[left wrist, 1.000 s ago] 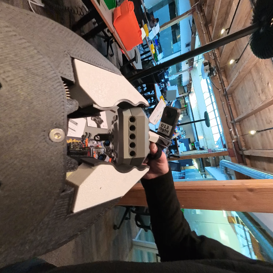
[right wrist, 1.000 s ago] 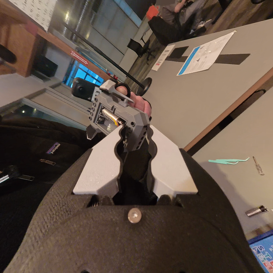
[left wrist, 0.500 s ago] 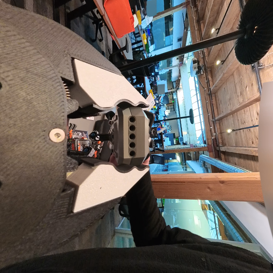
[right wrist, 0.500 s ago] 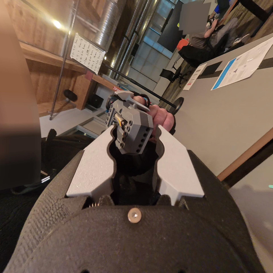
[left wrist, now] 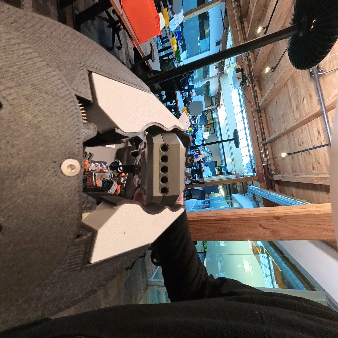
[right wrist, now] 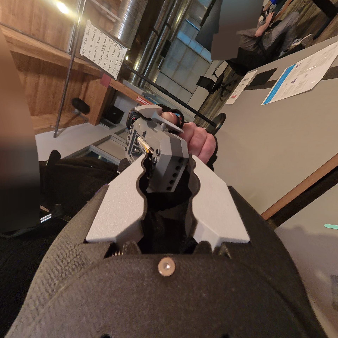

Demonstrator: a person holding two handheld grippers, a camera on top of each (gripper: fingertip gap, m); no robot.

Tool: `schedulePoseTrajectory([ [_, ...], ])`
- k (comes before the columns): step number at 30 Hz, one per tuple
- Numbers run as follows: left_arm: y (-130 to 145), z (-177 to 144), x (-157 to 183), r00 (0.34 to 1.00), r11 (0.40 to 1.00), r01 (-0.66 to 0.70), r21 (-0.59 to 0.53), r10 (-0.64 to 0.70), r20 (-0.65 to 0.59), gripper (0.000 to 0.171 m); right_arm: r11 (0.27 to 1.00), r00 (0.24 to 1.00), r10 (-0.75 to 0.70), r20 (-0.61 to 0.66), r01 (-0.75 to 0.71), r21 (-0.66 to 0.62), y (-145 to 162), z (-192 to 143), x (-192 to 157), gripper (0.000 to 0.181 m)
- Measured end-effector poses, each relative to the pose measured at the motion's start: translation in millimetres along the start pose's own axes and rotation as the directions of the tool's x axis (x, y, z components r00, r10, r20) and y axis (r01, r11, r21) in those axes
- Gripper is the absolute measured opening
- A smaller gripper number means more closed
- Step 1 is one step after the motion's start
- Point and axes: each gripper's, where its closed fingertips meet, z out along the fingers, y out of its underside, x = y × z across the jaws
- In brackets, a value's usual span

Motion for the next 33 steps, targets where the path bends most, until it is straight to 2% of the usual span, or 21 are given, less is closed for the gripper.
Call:
schedulePoseTrajectory([
  [9, 15, -9, -2, 0.998, 0.998, 0.007, -0.055, -0.003, 0.066, 0.073, 0.992, 0.989, -0.119, -0.090, 0.115, -0.044, -4, 1, 9, 0.040],
  [16, 13, -11, -6, 0.983, 0.991, -0.067, -0.115, 0.085, 0.165, 0.073, 0.998, 0.997, -0.066, -0.045, 0.065, -0.012, -7, 6, 14, 0.042],
  [19, 15, -13, -7, 0.963, 0.969, -0.157, -0.188, 0.193, 0.187, 0.073, 0.998, 0.997, -0.055, -0.062, 0.055, -0.003, 2, 2, 18, 0.042],
  [23, 25, -8, 1, 0.935, 0.917, -0.267, -0.296, 0.320, 0.149, 0.073, 0.991, 0.978, -0.132, -0.161, 0.125, -0.050, 7, 2, 24, 0.040],
  [28, 36, -3, 3, 0.905, 0.866, -0.338, -0.368, 0.406, 0.124, 0.073, 0.942, 0.899, -0.317, -0.302, 0.261, -0.211, 16, 0, 39, 0.034],
  [33, 42, 1, 5, 0.888, 0.836, -0.381, -0.395, 0.450, 0.094, 0.073, 0.927, 0.877, -0.369, -0.307, 0.322, -0.194, 15, -3, 43, 0.029],
])
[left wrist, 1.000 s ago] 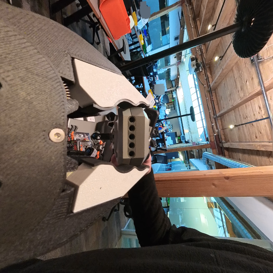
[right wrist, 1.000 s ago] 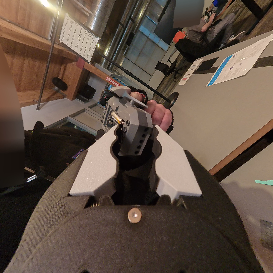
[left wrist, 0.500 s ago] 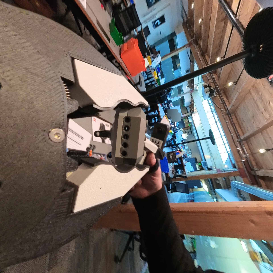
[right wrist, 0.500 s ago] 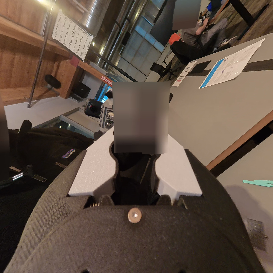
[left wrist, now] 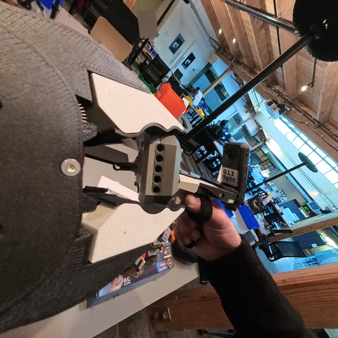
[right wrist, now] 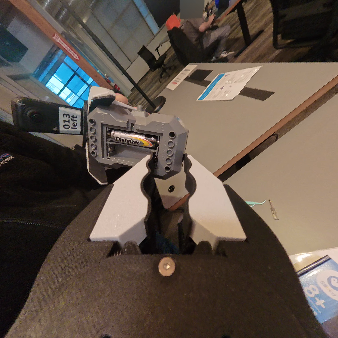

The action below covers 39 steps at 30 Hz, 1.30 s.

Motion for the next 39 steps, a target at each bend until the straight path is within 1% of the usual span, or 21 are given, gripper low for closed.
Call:
schedulePoseTrajectory([
  [2, 1, 1, 1, 0.999, 0.999, -0.032, -0.014, 0.032, 0.003, 0.073, 1.000, 1.000, -0.011, 0.000, 0.011, 0.017, -1, 0, 1, 0.029],
  [8, 4, 1, 3, 0.999, 0.999, -0.031, -0.032, 0.031, 0.011, 0.073, 0.999, 1.000, 0.006, 0.025, -0.007, 0.052, 1, 1, 2, 0.028],
  [13, -3, 3, 3, 1.000, 1.000, -0.007, -0.024, 0.007, 0.012, 0.074, 0.984, 0.988, 0.082, 0.131, -0.100, 0.144, -3, 0, 1, 0.028],
  [18, -11, 4, 0, 0.997, 0.997, 0.073, 0.001, -0.073, 0.019, 0.072, 0.950, 0.956, 0.152, 0.249, -0.212, 0.231, -6, -1, -3, 0.027],
  [20, -13, 4, -1, 0.994, 0.994, 0.110, 0.011, -0.110, 0.018, 0.075, 0.944, 0.951, 0.154, 0.269, -0.222, 0.244, -4, -1, -4, 0.027],
  [23, -19, -2, -5, 0.974, 0.973, 0.226, 0.038, -0.227, 0.014, 0.081, 0.940, 0.952, 0.143, 0.269, -0.216, 0.264, -5, -5, -2, 0.027],
  [24, -20, -4, -8, 0.960, 0.959, 0.279, 0.043, -0.280, 0.017, 0.087, 0.944, 0.958, 0.129, 0.256, -0.198, 0.266, -5, -7, -1, 0.027],
  [25, -21, -8, -11, 0.938, 0.937, 0.346, 0.052, -0.347, 0.019, 0.092, 0.948, 0.965, 0.111, 0.238, -0.175, 0.266, -6, -9, 0, 0.027],
  [26, -21, -12, -15, 0.906, 0.904, 0.423, 0.066, -0.424, 0.011, 0.093, 0.956, 0.975, 0.080, 0.208, -0.135, 0.262, -8, -11, 1, 0.027],
  [27, -19, -17, -18, 0.862, 0.860, 0.505, 0.071, -0.507, -0.001, 0.095, 0.966, 0.983, 0.040, 0.179, -0.084, 0.243, -8, -13, 2, 0.027],
  [29, -9, -23, -21, 0.751, 0.749, 0.660, 0.058, -0.660, -0.021, 0.101, 0.982, 0.991, -0.056, 0.119, 0.033, 0.185, -10, -16, 2, 0.027],
  [30, -2, -25, -21, 0.693, 0.692, 0.721, 0.037, -0.720, -0.037, 0.101, 0.985, 0.990, -0.115, 0.084, 0.102, 0.142, -10, -17, 3, 0.027],
  [32, 13, -26, -18, 0.575, 0.576, 0.817, -0.003, -0.816, -0.061, 0.108, 0.974, 0.973, -0.222, 0.066, 0.219, 0.052, -11, -17, 0, 0.027],
  [33, 17, -25, -12, 0.530, 0.535, 0.844, -0.038, -0.843, -0.096, 0.114, 0.967, 0.964, -0.254, 0.074, 0.254, 0.018, -12, -15, -2, 0.027],
  [34, 21, -23, -5, 0.504, 0.515, 0.854, -0.074, -0.855, -0.124, 0.123, 0.963, 0.958, -0.269, 0.100, 0.270, -0.005, -13, -14, -6, 0.027],
  [36, 25, -20, 2, 0.502, 0.517, 0.852, -0.082, -0.852, -0.150, 0.131, 0.958, 0.948, -0.273, 0.166, 0.283, -0.038, -14, -12, -14, 0.027],
  [37, 25, -18, 8, 0.478, 0.498, 0.862, -0.092, -0.861, -0.173, 0.132, 0.951, 0.941, -0.291, 0.176, 0.305, -0.058, -13, -11, -15, 0.027],
  [38, 22, -17, 11, 0.429, 0.454, 0.886, -0.090, -0.879, -0.207, 0.130, 0.939, 0.934, -0.316, 0.168, 0.333, -0.082, -13, -9, -15, 0.027],
  [39, 19, -16, 13, 0.372, 0.400, 0.913, -0.078, -0.897, -0.238, 0.124, 0.926, 0.927, -0.348, 0.143, 0.364, -0.104, -13, -7, -12, 0.027],
])
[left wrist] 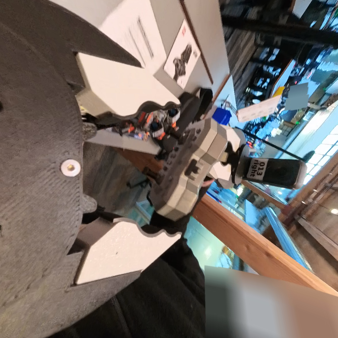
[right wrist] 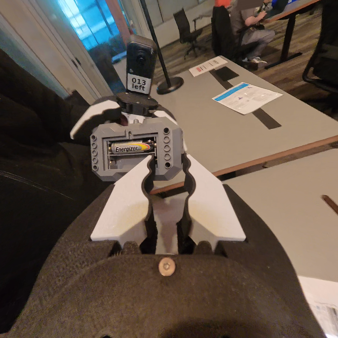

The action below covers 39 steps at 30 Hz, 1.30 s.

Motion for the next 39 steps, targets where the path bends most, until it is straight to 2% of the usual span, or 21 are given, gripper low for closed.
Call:
schedulePoseTrajectory([
  [2, 6, 3, 6, 0.994, 0.996, 0.092, 0.010, -0.091, -0.054, 0.118, 0.997, 0.999, -0.047, -0.027, 0.045, -0.067, 3, 2, 2, 0.027],
  [4, 11, 6, 1, 0.988, 0.988, 0.154, 0.017, -0.153, -0.027, 0.119, 0.987, 0.994, -0.095, -0.052, 0.087, -0.138, 9, 3, 5, 0.027],
  [8, 24, 4, -14, 0.966, 0.967, 0.253, -0.013, -0.252, 0.057, 0.099, 0.971, 0.986, -0.136, -0.093, 0.115, -0.209, 12, 3, 13, 0.027],
  [12, 32, 0, -21, 0.949, 0.954, 0.298, -0.026, -0.293, 0.114, 0.067, 0.940, 0.967, -0.221, -0.129, 0.176, -0.292, 16, -2, 22, 0.027],
  [14, 36, -1, -27, 0.945, 0.954, 0.298, -0.045, -0.288, 0.156, 0.057, 0.911, 0.953, -0.272, -0.135, 0.210, -0.355, 20, -1, 27, 0.028],
  [18, 50, 2, -29, 0.932, 0.938, 0.337, -0.085, -0.320, 0.170, 0.041, 0.851, 0.934, -0.345, -0.093, 0.270, -0.450, 27, 2, 30, 0.028],
  [21, 55, 2, -32, 0.934, 0.942, 0.323, -0.089, -0.303, 0.189, 0.040, 0.828, 0.929, -0.364, -0.066, 0.290, -0.480, 29, 6, 31, 0.028],
  [31, 42, -13, -40, 0.950, 0.969, 0.238, 0.067, -0.246, 0.194, 0.038, 0.853, 0.932, -0.356, -0.071, 0.293, -0.433, 5, 24, 31, 0.036],
  [33, 39, -19, -42, 0.953, 0.972, 0.215, 0.097, -0.231, 0.198, 0.037, 0.887, 0.944, -0.317, -0.095, 0.260, -0.381, -3, 27, 31, 0.054],
  [35, 36, -26, -43, 0.955, 0.972, 0.200, 0.121, -0.221, 0.200, 0.037, 0.920, 0.949, -0.276, -0.150, 0.216, -0.326, -11, 24, 36, 0.058],
  [37, 33, -36, -47, 0.955, 0.975, 0.172, 0.140, -0.200, 0.219, 0.037, 0.964, 0.952, -0.183, -0.246, 0.124, -0.236, -17, 18, 45, 0.053],
  [39, 31, -50, -55, 0.945, 0.972, 0.159, 0.172, -0.200, 0.260, 0.037, 0.989, 0.941, -0.056, -0.335, 0.007, -0.146, -6, 15, 56, 0.046],
])
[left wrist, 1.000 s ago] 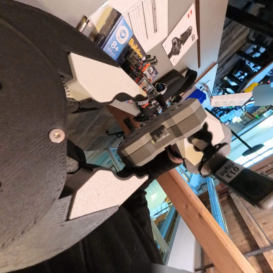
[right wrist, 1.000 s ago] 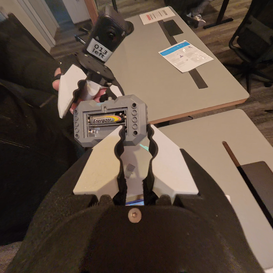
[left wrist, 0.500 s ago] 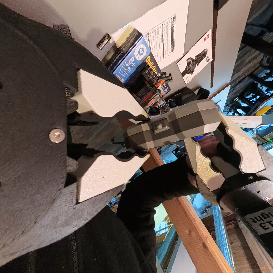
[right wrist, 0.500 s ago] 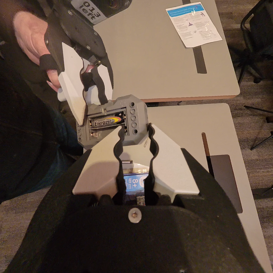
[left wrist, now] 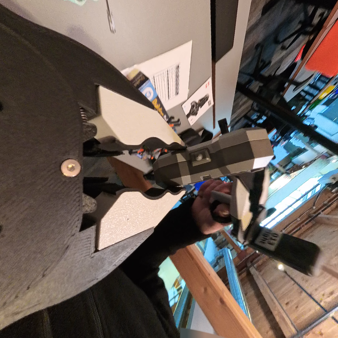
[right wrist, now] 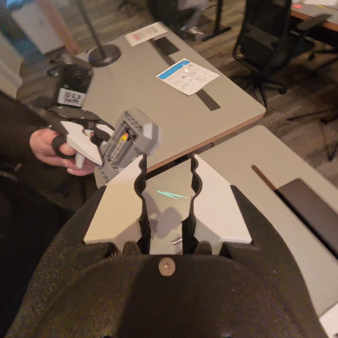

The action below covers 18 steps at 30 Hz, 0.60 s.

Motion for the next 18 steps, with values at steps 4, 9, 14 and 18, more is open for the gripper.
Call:
schedulePoseTrajectory([
  [4, -5, -21, -23, 0.997, 0.999, -0.019, 0.040, 0.016, 0.073, 0.037, 0.962, 0.944, 0.247, -0.217, -0.266, -0.062, 100, 40, 21, 0.043],
  [9, 2, -39, -45, 0.991, 0.999, -0.013, 0.042, 0.007, 0.134, 0.037, 0.876, 0.798, 0.380, -0.467, -0.472, -0.095, 247, 86, 29, 0.041],
  [14, 8, -46, -58, 0.987, 0.999, 0.002, 0.040, -0.009, 0.162, 0.036, 0.804, 0.743, 0.377, -0.553, -0.559, -0.203, 338, 116, 27, 0.038],
  [18, 12, -47, -61, 0.987, 0.999, 0.013, 0.031, -0.018, 0.161, 0.037, 0.784, 0.740, 0.302, -0.601, -0.552, -0.285, 371, 129, 29, 0.027],
])
